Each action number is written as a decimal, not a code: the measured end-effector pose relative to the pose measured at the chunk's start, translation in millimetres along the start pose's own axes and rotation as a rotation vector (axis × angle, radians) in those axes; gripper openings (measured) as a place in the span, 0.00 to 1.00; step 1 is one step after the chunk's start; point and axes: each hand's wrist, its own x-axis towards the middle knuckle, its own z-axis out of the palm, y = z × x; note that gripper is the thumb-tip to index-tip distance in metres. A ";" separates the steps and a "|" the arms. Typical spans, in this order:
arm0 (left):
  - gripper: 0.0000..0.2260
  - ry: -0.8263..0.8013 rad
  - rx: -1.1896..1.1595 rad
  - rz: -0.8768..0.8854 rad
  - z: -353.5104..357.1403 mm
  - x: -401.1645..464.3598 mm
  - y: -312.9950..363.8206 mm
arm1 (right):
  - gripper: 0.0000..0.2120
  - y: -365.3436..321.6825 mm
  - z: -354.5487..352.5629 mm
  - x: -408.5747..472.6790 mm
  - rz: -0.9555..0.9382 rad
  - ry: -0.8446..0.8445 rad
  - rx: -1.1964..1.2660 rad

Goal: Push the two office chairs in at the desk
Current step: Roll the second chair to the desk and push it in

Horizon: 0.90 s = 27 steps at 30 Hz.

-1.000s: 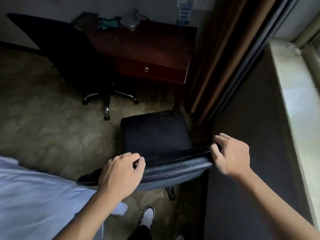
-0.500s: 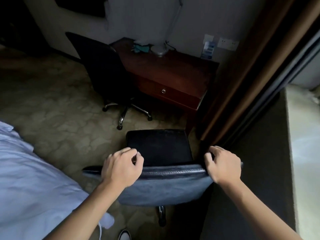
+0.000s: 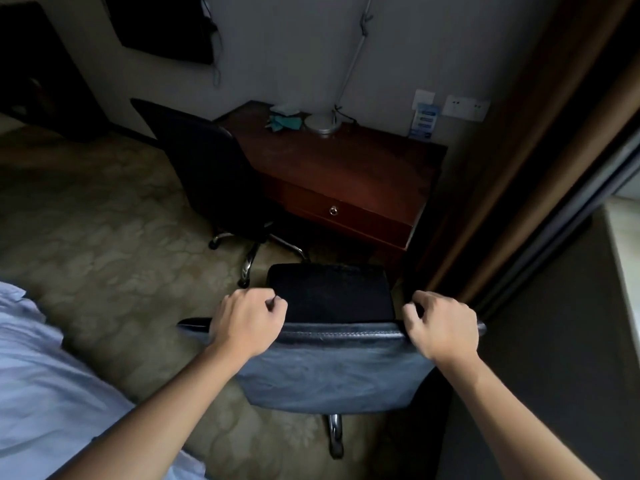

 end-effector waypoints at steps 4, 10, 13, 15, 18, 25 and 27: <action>0.17 -0.012 -0.004 0.021 0.4 41.4 -22.8 | 0.15 -18.0 15.2 19.9 -0.014 0.108 0.047; 0.16 -0.030 -0.012 0.114 -4.1 89.5 -53.6 | 0.15 -54.0 29.7 42.1 -0.016 0.195 0.098; 0.16 -0.054 -0.023 0.129 -8.7 122.4 -67.7 | 0.15 -74.1 39.5 61.3 0.022 0.188 0.089; 0.17 -0.081 -0.031 0.147 -8.7 138.5 -79.6 | 0.15 -87.2 47.5 75.0 0.077 0.159 0.074; 0.18 -0.102 -0.057 0.200 -8.2 157.5 -98.8 | 0.16 -106.1 62.4 90.2 0.178 0.123 0.063; 0.16 -0.123 -0.002 0.268 -22.0 226.7 -158.5 | 0.16 -181.5 88.5 93.7 0.310 0.080 0.077; 0.17 -0.149 0.000 0.331 -25.9 238.1 -169.9 | 0.16 -198.9 91.7 84.2 0.319 0.056 0.080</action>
